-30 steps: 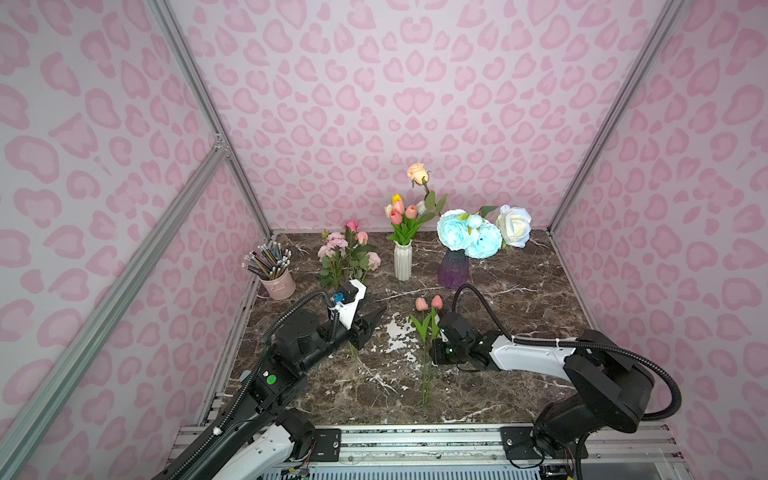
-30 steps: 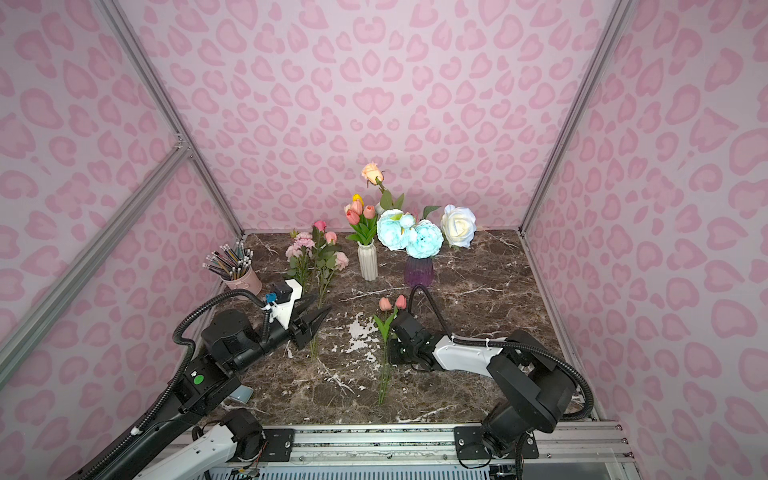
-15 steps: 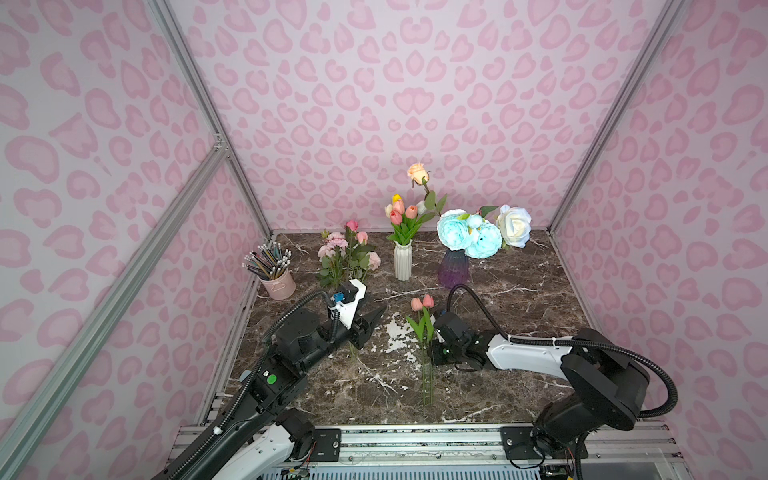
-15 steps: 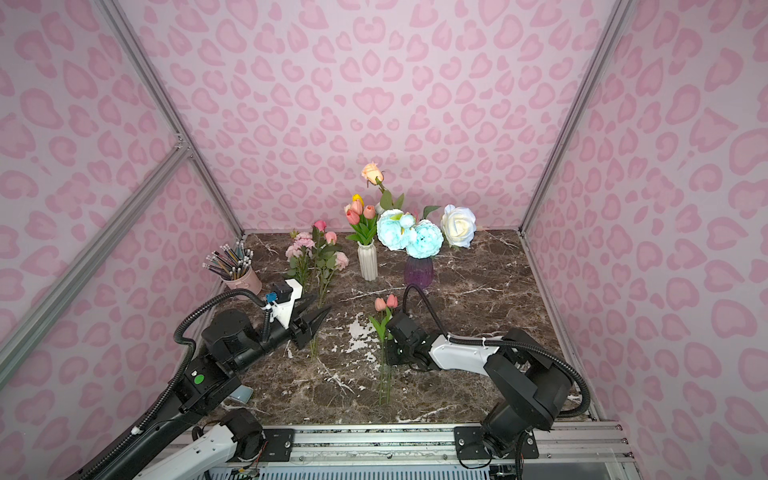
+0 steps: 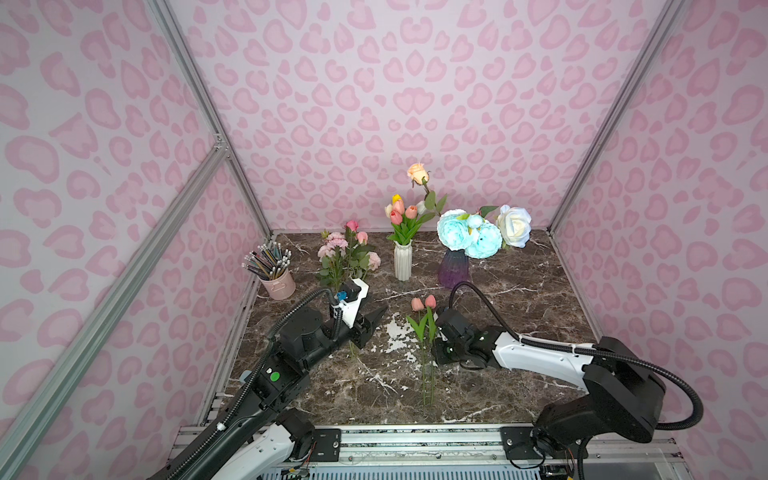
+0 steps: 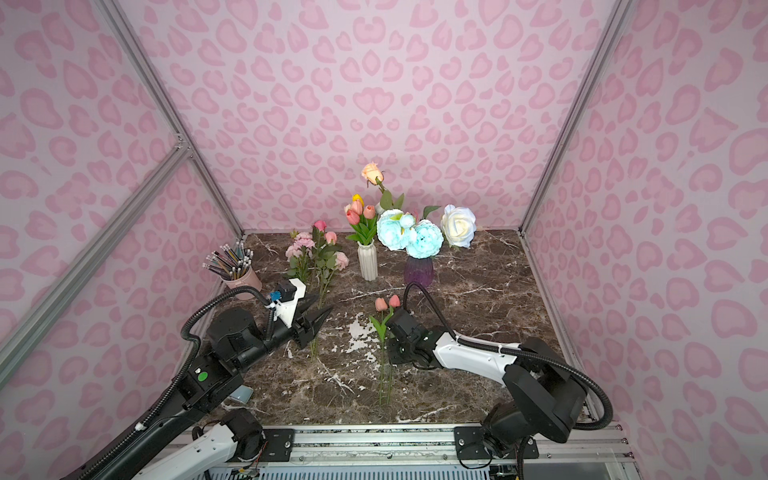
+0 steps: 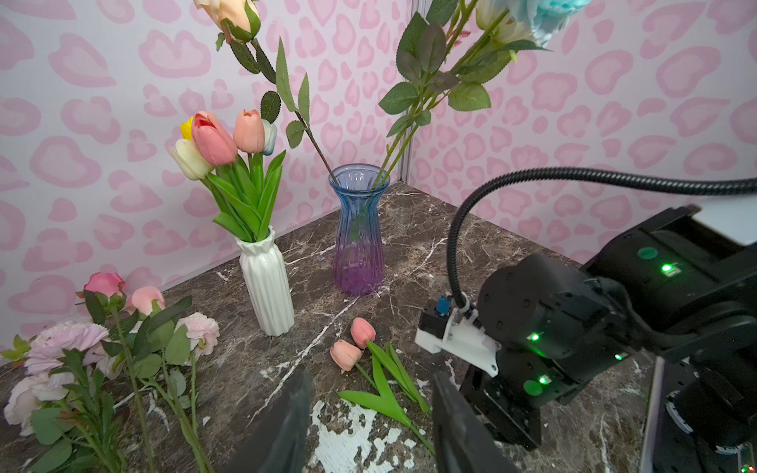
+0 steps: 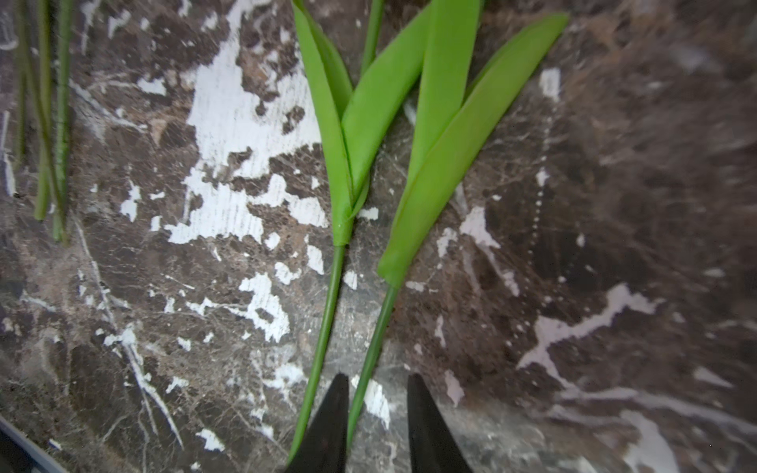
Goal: Pick out pink flowers from the vase
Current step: Place the flower at the center of the board, then pick up the flower from the vase.
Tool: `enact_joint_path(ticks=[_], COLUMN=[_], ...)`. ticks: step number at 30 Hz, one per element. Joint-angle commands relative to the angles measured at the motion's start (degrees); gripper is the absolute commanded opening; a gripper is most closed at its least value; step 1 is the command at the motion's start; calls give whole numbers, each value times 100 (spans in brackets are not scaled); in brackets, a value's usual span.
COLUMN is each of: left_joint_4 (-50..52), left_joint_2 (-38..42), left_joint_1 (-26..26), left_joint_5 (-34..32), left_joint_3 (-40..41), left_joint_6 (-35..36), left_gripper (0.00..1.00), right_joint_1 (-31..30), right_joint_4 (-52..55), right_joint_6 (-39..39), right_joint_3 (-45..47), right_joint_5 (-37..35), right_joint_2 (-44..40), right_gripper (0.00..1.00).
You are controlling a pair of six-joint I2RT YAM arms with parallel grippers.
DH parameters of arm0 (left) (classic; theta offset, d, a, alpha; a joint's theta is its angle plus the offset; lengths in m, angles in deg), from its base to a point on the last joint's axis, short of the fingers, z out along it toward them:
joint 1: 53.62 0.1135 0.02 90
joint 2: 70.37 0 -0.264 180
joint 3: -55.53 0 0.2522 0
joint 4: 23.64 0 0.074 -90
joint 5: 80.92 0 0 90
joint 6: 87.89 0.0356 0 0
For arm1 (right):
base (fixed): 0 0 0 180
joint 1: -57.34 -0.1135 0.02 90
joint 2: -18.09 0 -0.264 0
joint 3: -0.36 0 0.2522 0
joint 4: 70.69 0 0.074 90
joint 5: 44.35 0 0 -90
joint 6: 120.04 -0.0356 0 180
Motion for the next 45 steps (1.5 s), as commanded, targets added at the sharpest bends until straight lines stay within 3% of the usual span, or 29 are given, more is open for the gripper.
enact_joint_path(ticks=[1, 7, 12, 14, 19, 25, 27, 29, 32, 37, 45], left_joint_4=[-264, -866, -1751, -2208, -3356, -4995, -5409, -5595, -5783, -5942, -5941], left_joint_2=[-265, -1242, -2355, -2790, -3788, -4851, -5176, -5467, -5861, -6301, -6610], left_joint_1=[22, 77, 320, 502, 814, 1098, 1222, 1304, 1360, 1398, 1430], left_joint_5=[-194, -128, 123, 179, 461, 500, 557, 702, 803, 1218, 960], left_joint_3=[-118, -695, -1149, -1329, -1613, -1579, -1578, -1686, -1885, -2242, -2525], left_joint_6=[9, -292, -297, -367, -50, 130, -2, -59, -70, -125, -81], left_gripper=[52, 53, 49, 49, 45, 42, 41, 40, 38, 30, 24], right_joint_1=[-98, -159, -189, -182, -226, -479, -712, -875, -876, -774, -673], right_joint_4=[-66, -1718, -4949, -6285, -7215, -9289, -10173, -10581, -10843, -10678, -10809], right_joint_6=[260, 904, 1873, 2073, 2752, 2976, 3792, 4326, 4210, 4062, 3843], right_joint_3=[-62, 225, 1839, 2380, 2267, 2395, 2540, 2560, 2589, 2444, 2422], right_joint_5=[-436, -710, -571, -592, -222, -457, -376, -564, -1103, -933, -882], right_joint_2=[-528, -1619, -2128, -1890, -930, 501, 1008, 1328, 1556, 1761, 1926], right_gripper=[29, 28, 29, 31, 32, 33, 33, 33, 34, 34, 34])
